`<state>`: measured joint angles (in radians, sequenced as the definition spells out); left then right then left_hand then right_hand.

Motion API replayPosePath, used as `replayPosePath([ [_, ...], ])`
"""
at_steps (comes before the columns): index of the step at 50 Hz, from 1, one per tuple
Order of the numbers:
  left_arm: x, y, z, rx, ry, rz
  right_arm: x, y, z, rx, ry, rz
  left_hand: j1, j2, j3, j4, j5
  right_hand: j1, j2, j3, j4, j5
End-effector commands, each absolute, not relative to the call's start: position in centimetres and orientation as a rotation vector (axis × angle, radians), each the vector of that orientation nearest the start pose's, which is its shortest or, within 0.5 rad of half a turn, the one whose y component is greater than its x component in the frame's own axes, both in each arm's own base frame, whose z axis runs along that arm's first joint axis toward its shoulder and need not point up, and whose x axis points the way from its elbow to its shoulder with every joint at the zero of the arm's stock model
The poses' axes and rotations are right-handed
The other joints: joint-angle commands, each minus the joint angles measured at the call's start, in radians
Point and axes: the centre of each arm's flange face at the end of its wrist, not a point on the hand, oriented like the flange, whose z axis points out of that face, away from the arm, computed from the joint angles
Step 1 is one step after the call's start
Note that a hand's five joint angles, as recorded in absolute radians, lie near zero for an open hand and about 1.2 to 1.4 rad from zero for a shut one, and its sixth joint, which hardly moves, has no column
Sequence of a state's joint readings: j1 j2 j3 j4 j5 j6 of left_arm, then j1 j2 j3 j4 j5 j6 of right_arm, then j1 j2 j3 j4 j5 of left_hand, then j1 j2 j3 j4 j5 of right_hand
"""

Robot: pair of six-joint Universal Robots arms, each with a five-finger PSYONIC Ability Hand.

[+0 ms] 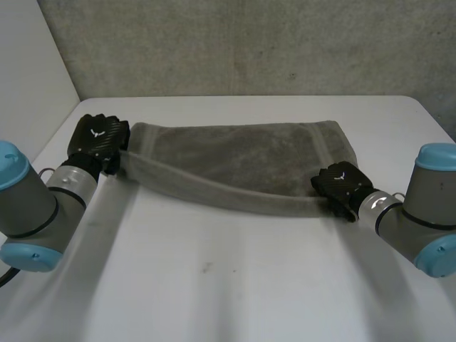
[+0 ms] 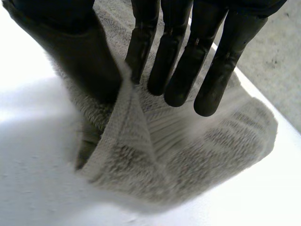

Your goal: Fold the towel.

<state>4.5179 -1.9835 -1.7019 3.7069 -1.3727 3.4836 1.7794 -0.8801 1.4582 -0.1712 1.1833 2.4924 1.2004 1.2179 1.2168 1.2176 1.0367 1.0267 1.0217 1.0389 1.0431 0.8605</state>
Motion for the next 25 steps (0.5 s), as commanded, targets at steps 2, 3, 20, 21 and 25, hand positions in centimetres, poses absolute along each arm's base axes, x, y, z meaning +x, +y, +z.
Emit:
replayPosePath([
  [2, -21.1, -34.0, 18.8, 0.764, 2.056, -2.277, 23.5, -34.0, 11.5, -1.005, 2.209, -1.712, 0.196, 0.178, 0.179, 0.179, 0.185, -0.322, -0.317, -0.334, -0.338, -0.33],
  [3, -21.0, -34.1, 18.9, 0.757, 2.055, -2.28, 23.5, -34.0, 11.5, -1.004, 2.209, -1.712, 0.196, 0.178, 0.179, 0.179, 0.185, -0.322, -0.317, -0.334, -0.339, -0.331],
  [20, -19.4, -34.9, 19.8, 0.689, 2.022, -2.279, 20.4, -34.8, 13.4, -0.749, 2.454, -1.807, 0.196, 0.178, 0.179, 0.179, 0.185, -0.287, -0.282, -0.299, -0.304, -0.295],
  [21, -19.4, -34.9, 19.8, 0.689, 2.022, -2.279, 20.4, -34.8, 13.4, -0.749, 2.454, -1.807, 0.196, 0.178, 0.179, 0.179, 0.185, -0.287, -0.282, -0.299, -0.303, -0.295],
  [25, -19.2, -35.0, 19.9, 0.682, 2.019, -2.277, 19.5, -34.8, 13.8, -0.706, 2.503, -1.756, 0.196, 0.178, 0.179, 0.179, 0.185, -0.237, -0.232, -0.25, -0.254, -0.246],
])
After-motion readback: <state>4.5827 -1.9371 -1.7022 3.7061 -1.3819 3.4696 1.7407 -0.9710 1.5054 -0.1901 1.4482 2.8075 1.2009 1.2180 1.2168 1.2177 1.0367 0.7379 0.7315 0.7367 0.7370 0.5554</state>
